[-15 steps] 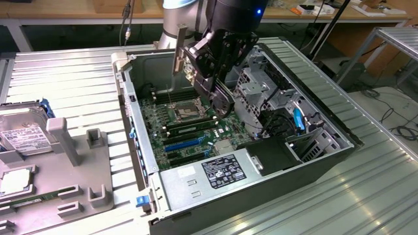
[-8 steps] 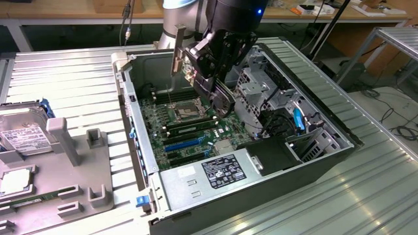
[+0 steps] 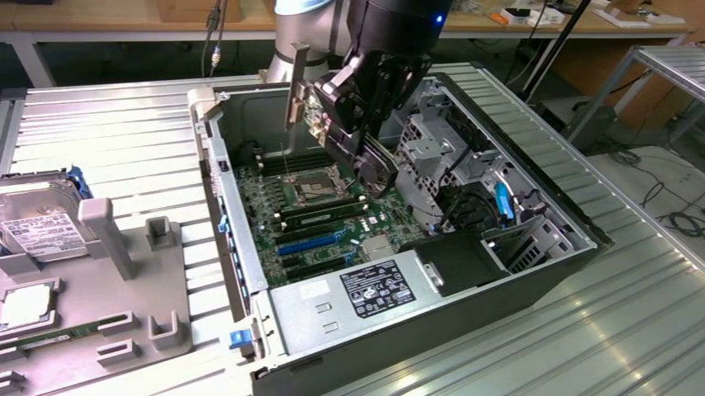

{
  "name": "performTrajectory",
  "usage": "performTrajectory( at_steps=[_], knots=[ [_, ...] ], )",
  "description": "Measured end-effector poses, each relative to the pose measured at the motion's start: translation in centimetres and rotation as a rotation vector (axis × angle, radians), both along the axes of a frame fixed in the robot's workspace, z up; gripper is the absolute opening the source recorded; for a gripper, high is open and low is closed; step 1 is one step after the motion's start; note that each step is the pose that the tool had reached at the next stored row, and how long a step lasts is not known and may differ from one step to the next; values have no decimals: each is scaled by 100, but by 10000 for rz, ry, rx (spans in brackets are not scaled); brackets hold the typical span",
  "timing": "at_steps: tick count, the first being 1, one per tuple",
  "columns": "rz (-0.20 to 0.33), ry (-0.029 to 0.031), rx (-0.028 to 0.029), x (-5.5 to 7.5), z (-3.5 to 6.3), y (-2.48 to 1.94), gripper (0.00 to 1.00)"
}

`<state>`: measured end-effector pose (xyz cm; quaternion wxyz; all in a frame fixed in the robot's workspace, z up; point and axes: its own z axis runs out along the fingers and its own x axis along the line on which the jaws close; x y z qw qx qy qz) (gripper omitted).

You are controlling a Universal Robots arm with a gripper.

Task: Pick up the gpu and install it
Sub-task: 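Insert the gpu into the slot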

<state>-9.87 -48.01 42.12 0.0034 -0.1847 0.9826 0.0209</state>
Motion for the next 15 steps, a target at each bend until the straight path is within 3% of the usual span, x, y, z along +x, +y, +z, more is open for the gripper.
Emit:
performTrajectory(
  at_steps=[15],
  knots=[
    [1166,0,0,7,0,0,27]
  ],
)
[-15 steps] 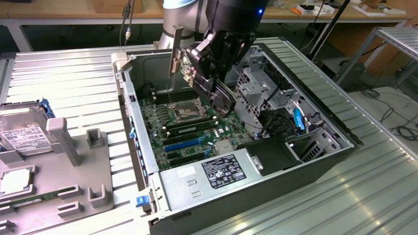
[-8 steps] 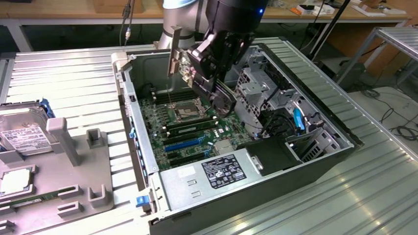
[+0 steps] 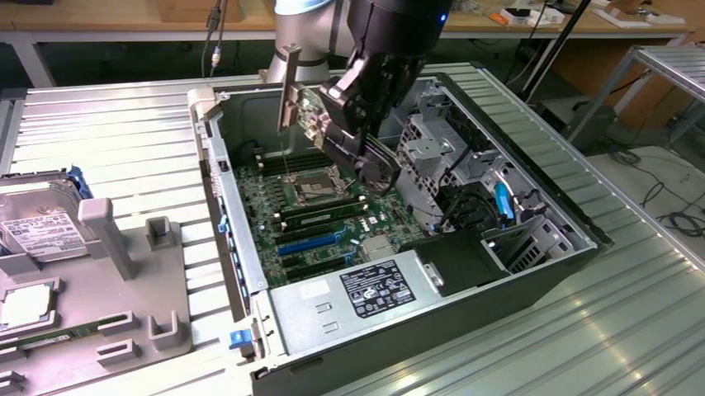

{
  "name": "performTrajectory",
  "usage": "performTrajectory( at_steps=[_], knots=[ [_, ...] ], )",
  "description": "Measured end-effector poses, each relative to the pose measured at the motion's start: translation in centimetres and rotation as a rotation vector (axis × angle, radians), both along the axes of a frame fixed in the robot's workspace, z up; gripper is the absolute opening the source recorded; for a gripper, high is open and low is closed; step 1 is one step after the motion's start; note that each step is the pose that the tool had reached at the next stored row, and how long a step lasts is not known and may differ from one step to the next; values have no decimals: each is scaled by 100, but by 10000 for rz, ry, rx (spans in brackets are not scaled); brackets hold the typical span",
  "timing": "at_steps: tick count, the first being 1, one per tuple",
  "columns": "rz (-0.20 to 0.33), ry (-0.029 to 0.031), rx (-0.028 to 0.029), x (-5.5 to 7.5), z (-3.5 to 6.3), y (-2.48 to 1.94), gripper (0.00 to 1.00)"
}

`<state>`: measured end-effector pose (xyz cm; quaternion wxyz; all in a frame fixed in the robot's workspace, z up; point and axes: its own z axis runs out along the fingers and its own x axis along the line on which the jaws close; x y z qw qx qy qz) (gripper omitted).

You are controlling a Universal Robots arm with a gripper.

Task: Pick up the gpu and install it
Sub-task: 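Insert the gpu into the slot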

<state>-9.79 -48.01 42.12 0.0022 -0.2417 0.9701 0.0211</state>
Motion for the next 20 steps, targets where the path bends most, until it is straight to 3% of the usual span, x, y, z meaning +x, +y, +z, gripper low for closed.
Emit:
performTrajectory(
  at_steps=[20],
  knots=[
    [1865,0,0,7,0,0,27]
  ],
)
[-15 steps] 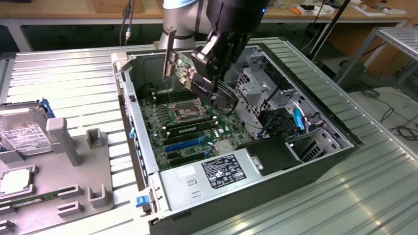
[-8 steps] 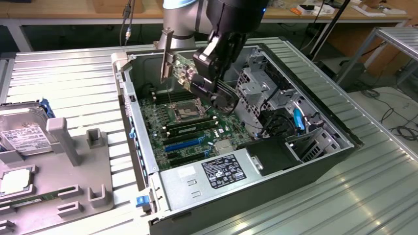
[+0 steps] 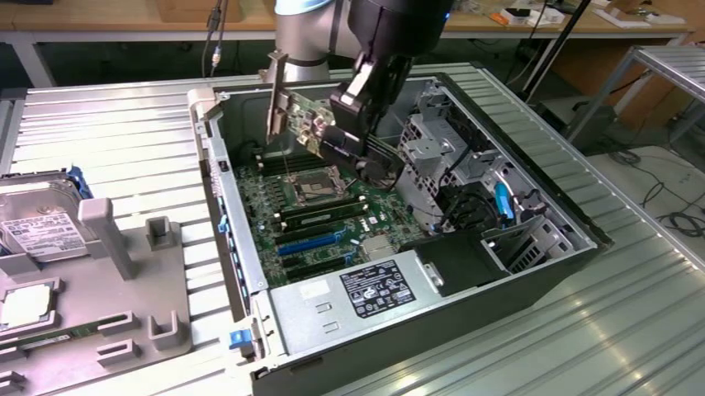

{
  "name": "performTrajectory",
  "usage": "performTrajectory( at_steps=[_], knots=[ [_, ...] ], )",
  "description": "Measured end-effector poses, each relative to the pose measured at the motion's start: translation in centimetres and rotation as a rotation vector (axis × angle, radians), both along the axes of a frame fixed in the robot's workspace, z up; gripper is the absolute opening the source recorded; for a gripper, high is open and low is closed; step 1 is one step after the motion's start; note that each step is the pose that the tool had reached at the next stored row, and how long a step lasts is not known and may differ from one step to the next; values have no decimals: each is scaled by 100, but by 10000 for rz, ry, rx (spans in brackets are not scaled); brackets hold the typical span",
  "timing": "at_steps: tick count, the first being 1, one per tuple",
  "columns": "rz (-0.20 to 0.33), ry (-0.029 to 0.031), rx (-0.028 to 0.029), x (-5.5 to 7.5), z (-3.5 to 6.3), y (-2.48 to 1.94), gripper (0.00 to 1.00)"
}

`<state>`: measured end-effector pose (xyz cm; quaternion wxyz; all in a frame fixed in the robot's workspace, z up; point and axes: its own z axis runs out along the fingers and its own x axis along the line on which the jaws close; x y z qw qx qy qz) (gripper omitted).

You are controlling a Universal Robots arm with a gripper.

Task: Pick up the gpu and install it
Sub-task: 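Insert the gpu into the slot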

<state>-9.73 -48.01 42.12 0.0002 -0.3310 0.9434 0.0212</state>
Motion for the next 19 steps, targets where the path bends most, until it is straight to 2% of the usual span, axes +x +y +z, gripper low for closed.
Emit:
performTrajectory(
  at_steps=[7,11,13,17,19],
  knots=[
    [559,0,0,0,0,0,27],
    [1090,0,0,1,0,0,27],
    [1584,0,0,2,0,0,27],
    [2375,-13,73,4,0,0,27],
    [2472,-13,75,4,0,0,27]
  ],
)
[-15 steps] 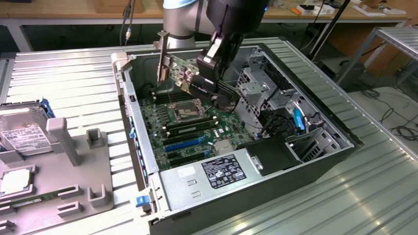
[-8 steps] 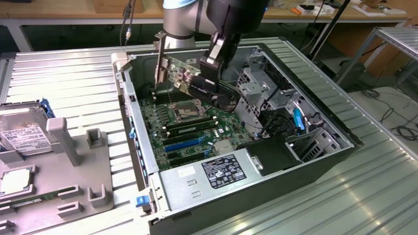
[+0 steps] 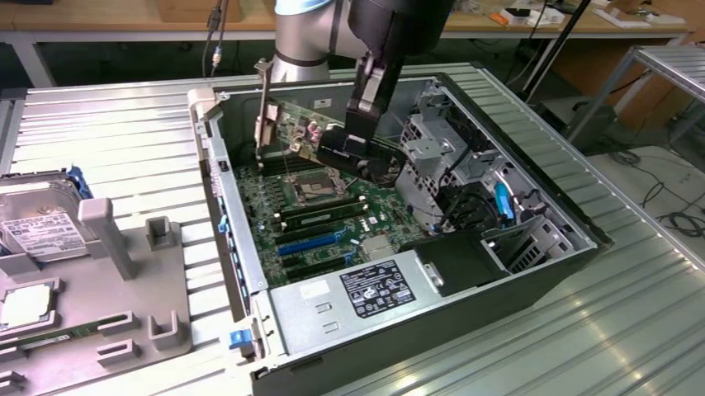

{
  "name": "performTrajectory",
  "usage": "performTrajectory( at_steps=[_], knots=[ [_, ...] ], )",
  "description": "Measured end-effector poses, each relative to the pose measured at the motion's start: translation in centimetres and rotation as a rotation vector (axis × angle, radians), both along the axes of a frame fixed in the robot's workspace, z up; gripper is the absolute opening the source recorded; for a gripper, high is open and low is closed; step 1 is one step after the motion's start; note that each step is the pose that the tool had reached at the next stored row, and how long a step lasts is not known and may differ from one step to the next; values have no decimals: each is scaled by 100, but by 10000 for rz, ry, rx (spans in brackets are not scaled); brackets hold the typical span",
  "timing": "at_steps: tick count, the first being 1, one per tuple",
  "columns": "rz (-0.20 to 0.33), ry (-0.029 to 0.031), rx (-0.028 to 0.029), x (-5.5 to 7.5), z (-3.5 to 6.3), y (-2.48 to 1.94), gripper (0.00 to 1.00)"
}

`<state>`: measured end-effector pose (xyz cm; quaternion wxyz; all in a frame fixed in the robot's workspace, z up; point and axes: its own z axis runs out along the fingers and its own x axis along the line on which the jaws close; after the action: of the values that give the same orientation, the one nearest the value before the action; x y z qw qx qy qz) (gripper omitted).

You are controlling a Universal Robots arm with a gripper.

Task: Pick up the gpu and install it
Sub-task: 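Insert the gpu into the slot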

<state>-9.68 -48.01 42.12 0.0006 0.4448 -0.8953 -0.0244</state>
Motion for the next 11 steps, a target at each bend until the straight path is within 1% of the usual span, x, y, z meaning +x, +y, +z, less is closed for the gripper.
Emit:
performTrajectory(
  at_steps=[3,6,7,10,11],
  knots=[
    [69,1,-1,0,1,0,27],
    [488,-14,1,0,0,1,27],
    [633,-28,0,1,-1,1,27],
    [1338,-115,26,0,-2,2,27],
    [1487,-128,30,0,-3,2,27]
  ],
)
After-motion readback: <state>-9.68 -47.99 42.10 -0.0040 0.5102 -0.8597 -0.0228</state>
